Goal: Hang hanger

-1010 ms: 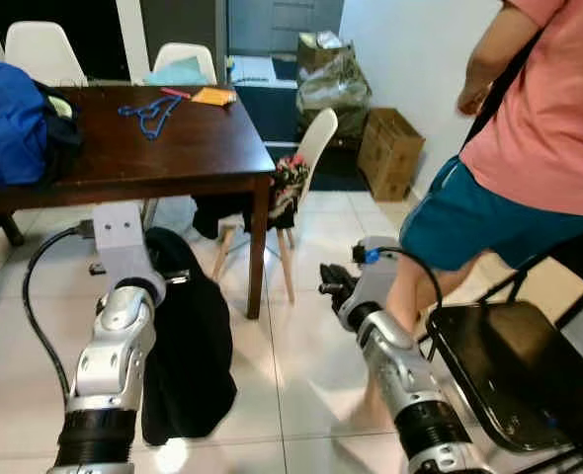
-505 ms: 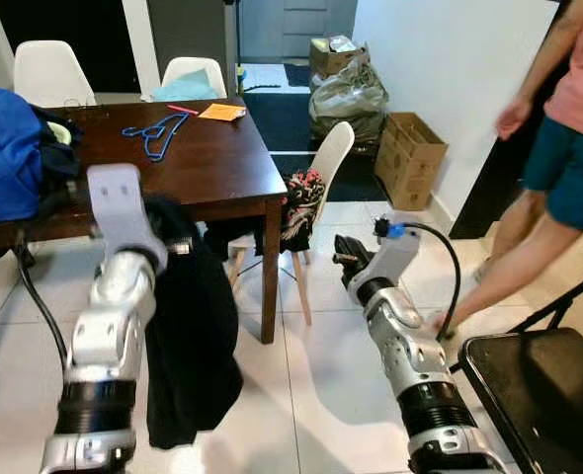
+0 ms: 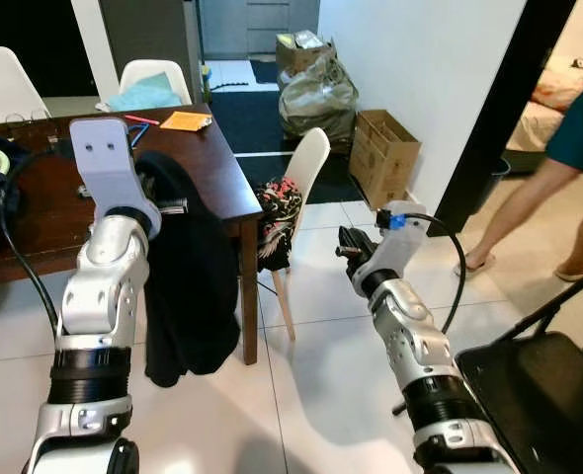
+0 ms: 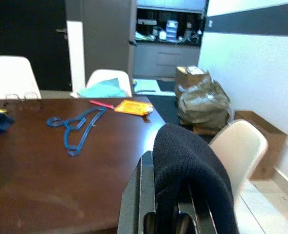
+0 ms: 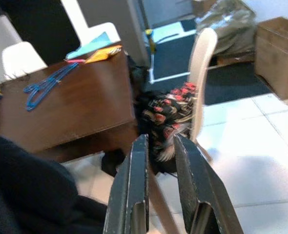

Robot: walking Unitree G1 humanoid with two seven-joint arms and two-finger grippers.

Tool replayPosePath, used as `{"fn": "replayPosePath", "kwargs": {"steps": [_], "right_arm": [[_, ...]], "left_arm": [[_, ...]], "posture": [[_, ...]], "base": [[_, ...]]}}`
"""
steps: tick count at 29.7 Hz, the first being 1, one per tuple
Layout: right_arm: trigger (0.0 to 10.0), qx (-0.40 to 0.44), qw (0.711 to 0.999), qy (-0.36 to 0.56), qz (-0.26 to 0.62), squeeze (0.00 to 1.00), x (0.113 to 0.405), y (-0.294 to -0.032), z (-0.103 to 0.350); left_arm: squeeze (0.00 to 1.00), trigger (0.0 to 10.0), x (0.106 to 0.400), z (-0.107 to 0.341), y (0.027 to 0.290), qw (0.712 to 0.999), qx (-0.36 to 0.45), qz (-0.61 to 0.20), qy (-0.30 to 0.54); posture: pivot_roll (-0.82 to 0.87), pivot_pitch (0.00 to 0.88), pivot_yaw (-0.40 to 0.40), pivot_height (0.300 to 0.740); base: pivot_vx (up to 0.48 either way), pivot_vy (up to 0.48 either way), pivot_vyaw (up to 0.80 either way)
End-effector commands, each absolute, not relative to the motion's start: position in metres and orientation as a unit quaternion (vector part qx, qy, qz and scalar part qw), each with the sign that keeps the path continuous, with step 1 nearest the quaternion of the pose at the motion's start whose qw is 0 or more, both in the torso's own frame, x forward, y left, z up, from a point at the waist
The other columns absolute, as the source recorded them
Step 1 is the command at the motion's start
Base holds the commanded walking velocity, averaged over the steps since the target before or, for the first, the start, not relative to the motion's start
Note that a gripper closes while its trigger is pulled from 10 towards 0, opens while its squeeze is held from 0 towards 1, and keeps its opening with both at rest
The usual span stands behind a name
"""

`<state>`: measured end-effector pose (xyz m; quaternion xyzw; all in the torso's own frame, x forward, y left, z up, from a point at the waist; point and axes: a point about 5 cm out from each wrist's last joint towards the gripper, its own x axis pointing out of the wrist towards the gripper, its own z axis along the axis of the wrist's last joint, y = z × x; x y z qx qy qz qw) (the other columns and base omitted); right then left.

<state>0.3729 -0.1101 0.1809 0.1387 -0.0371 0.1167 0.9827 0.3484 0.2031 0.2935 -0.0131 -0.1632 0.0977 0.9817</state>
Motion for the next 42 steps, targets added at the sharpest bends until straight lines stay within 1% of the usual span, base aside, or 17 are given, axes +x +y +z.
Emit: {"fn": "replayPosePath", "kwargs": {"steps": [1,2,5,7,9,11,14,18,21,26,29,30,32,35,38,41,42], "right_arm": [[10.0,0.131,0.984,-0.031,0.119,0.00,0.372,-0.109,0.176],[10.0,0.139,0.982,-0.033,0.121,0.00,0.371,-0.108,0.178],[10.0,0.144,0.981,-0.036,0.122,0.00,0.372,-0.107,0.180],[10.0,0.143,0.981,-0.038,0.125,0.00,0.373,-0.106,0.183],[10.0,0.145,0.981,-0.041,0.126,0.00,0.373,-0.104,0.183],[10.0,0.147,0.980,-0.046,0.126,0.00,0.373,-0.103,0.187],[10.0,0.149,0.980,-0.047,0.126,0.00,0.374,-0.103,0.188],[10.0,0.147,0.980,-0.044,0.126,0.00,0.373,-0.103,0.185],[10.0,0.159,0.978,-0.042,0.127,0.00,0.368,-0.103,0.183],[10.0,0.146,0.979,-0.045,0.131,0.00,0.368,-0.104,0.184],[10.0,0.116,0.983,-0.038,0.136,0.00,0.369,-0.102,0.180],[10.0,0.116,0.983,-0.038,0.136,0.00,0.369,-0.102,0.180],[10.0,0.137,0.980,-0.035,0.137,0.00,0.369,-0.101,0.180],[10.0,0.148,0.979,-0.034,0.138,0.00,0.369,-0.101,0.181],[10.0,0.140,0.979,-0.030,0.144,0.00,0.371,-0.099,0.179],[10.0,0.140,0.980,-0.029,0.140,0.00,0.370,-0.099,0.178],[10.0,0.143,0.980,-0.030,0.137,0.00,0.370,-0.100,0.179]], "left_arm": [[0.00,10.0,0.342,0.316,0.205,0.974,-0.004,0.099,-0.202],[0.00,10.0,0.340,0.333,0.207,0.969,0.006,0.099,-0.225],[0.00,10.0,0.340,0.341,0.209,0.967,0.008,0.098,-0.236],[0.00,10.0,0.340,0.360,0.214,0.959,0.003,0.108,-0.263],[0.00,10.0,0.341,0.364,0.217,0.958,0.003,0.111,-0.265],[0.00,10.0,0.344,0.366,0.215,0.959,0.007,0.107,-0.263],[0.00,10.0,0.350,0.375,0.208,0.958,0.010,0.093,-0.273],[0.00,10.0,0.351,0.382,0.204,0.955,0.013,0.087,-0.283],[0.00,10.0,0.343,0.391,0.214,0.948,0.010,0.117,-0.296],[0.00,10.0,0.341,0.391,0.220,0.947,0.018,0.127,-0.294],[0.00,10.0,0.332,0.389,0.239,0.943,0.033,0.157,-0.293],[0.00,10.0,0.332,0.389,0.239,0.943,0.033,0.157,-0.293],[0.00,10.0,0.325,0.394,0.249,0.937,0.040,0.173,-0.299],[0.00,10.0,0.324,0.396,0.252,0.936,0.042,0.177,-0.302],[0.00,10.0,0.323,0.400,0.256,0.932,0.054,0.186,-0.307],[0.00,10.0,0.322,0.400,0.259,0.932,0.055,0.191,-0.305],[0.00,10.0,0.324,0.401,0.259,0.933,0.059,0.187,-0.303]], "posture": [[0.10,0.063,-0.037,0.740],[0.10,0.083,-0.042,0.740],[0.10,0.083,-0.042,0.740],[0.11,0.077,-0.043,0.740],[0.11,0.076,-0.039,0.740],[0.11,0.064,-0.038,0.740],[0.10,0.088,-0.040,0.740],[0.10,0.088,-0.040,0.740],[0.10,0.079,-0.028,0.740],[0.10,0.095,-0.034,0.740],[0.12,0.086,-0.057,0.740],[0.12,0.086,-0.057,0.740],[0.12,0.098,-0.065,0.740],[0.12,0.098,-0.065,0.740],[0.13,0.099,-0.070,0.740],[0.13,0.081,-0.063,0.740],[0.13,0.090,-0.059,0.740]], "base": [[0.431,0.000,0.00],[0.435,0.000,0.00],[0.435,0.000,0.00],[0.435,0.000,0.00],[0.435,0.000,0.00],[0.435,0.000,0.00],[0.434,0.000,0.00],[0.433,0.000,0.00],[0.433,0.000,0.00],[0.435,0.000,0.00],[0.433,0.000,0.70],[0.435,0.000,0.80],[0.433,0.000,0.40],[0.434,0.000,0.00],[0.431,0.000,0.00],[0.433,0.000,0.00],[0.431,0.000,0.00]]}}
